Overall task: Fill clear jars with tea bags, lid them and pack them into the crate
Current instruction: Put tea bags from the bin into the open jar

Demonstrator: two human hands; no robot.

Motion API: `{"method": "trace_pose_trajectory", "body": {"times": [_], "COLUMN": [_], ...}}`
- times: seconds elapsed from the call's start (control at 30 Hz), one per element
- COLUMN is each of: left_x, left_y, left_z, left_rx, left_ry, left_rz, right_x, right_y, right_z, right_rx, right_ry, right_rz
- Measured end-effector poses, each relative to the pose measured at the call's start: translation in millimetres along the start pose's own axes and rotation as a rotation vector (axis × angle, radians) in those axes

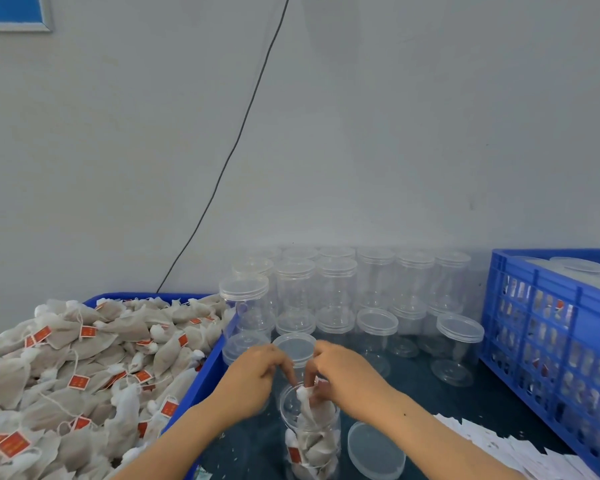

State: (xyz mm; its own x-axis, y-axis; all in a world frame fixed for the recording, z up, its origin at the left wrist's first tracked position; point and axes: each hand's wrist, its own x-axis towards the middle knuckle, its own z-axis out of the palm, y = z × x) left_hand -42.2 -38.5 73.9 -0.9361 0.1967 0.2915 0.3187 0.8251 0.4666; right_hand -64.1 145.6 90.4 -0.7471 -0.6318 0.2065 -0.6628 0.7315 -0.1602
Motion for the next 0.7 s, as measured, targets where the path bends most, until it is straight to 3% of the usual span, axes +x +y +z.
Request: {"method": "trace_pose_trajectory", "body": {"times": [0.13, 0.27, 0.4, 0.7], "left_x": [-3, -5, -5, -11], "left_y": [2, -2, -9, -5], "left_z": [-9, -7, -2, -10], "left_rx": [0.028, 0.167, 0.259, 0.427], "left_ry": [0.003, -0.157, -0.291, -0.617], "left_rz": [-0.157, -0.249, -0.273, -0.254], "right_x": [10, 18, 21, 11], "right_y": [-14, -26, -30, -34], "right_z": [3, 8, 10, -5], "right_rx": [-0.126, -0.151, -0.172, -0.172], "right_ry": [-0.152, -0.38, -0.479, -0.377], "right_rz": [0.035, 0.121, 0.157, 0.043]}}
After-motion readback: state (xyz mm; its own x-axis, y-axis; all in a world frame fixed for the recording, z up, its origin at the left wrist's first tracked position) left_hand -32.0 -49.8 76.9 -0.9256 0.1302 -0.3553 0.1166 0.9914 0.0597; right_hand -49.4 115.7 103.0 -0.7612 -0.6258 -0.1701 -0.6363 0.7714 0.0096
